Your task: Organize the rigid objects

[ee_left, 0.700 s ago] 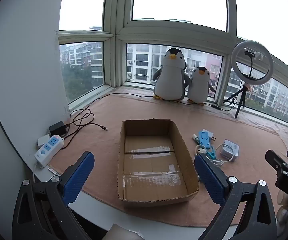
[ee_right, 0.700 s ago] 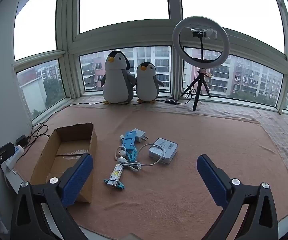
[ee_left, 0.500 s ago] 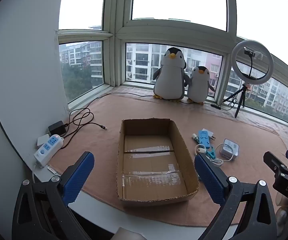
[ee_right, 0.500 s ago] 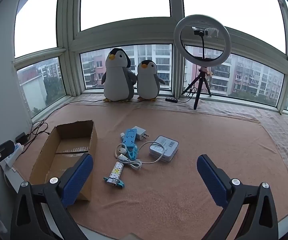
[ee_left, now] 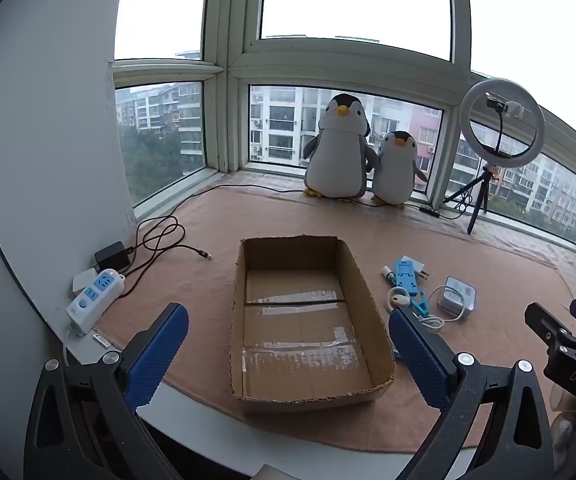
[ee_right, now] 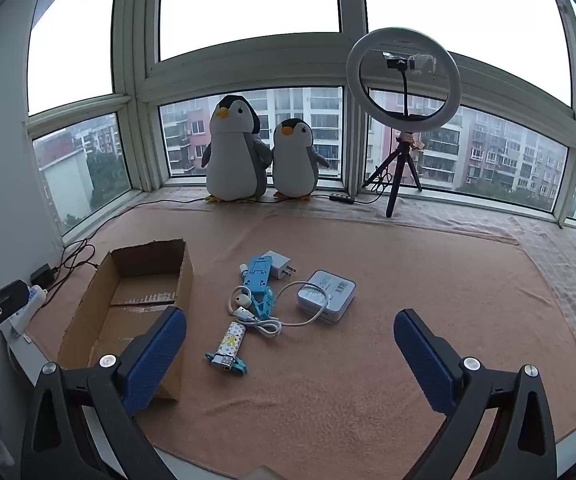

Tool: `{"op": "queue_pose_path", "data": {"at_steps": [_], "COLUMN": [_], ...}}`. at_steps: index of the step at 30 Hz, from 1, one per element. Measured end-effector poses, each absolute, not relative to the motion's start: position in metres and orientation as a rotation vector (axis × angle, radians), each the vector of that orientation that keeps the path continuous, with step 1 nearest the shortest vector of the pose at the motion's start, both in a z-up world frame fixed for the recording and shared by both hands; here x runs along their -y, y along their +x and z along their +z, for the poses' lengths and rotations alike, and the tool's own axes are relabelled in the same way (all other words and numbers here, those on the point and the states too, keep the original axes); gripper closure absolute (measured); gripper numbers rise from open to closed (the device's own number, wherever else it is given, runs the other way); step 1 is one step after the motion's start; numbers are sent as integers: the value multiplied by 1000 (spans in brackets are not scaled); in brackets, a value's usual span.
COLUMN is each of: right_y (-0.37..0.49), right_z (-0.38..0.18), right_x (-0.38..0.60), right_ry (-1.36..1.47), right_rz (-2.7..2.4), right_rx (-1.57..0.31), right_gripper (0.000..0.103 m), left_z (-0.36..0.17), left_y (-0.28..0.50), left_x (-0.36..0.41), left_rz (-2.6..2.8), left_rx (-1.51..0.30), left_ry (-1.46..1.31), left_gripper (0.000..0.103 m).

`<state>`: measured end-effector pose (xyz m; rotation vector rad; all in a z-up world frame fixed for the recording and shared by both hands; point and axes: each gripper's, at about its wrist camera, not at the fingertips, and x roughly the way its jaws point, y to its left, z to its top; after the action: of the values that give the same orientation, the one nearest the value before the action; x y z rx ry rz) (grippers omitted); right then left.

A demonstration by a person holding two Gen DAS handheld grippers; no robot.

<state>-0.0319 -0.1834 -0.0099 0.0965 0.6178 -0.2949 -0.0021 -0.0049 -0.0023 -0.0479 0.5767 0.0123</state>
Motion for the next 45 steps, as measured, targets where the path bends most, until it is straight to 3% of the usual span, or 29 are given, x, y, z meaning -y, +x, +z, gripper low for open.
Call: {"op": "queue_pose_path", "data": {"at_steps": [45], "right_y": [-29], "right_z": [-15], "right_x": [178], "right_ry": [90], "right_rz": [-287], "right_rx": [-639], "right_gripper": [0], "left_z": [-7], "left_y": [2], "left_x": [1], "left_rz": [-2], "left_rx": [-596], "left_ry": [-56], "left_gripper": [1]}}
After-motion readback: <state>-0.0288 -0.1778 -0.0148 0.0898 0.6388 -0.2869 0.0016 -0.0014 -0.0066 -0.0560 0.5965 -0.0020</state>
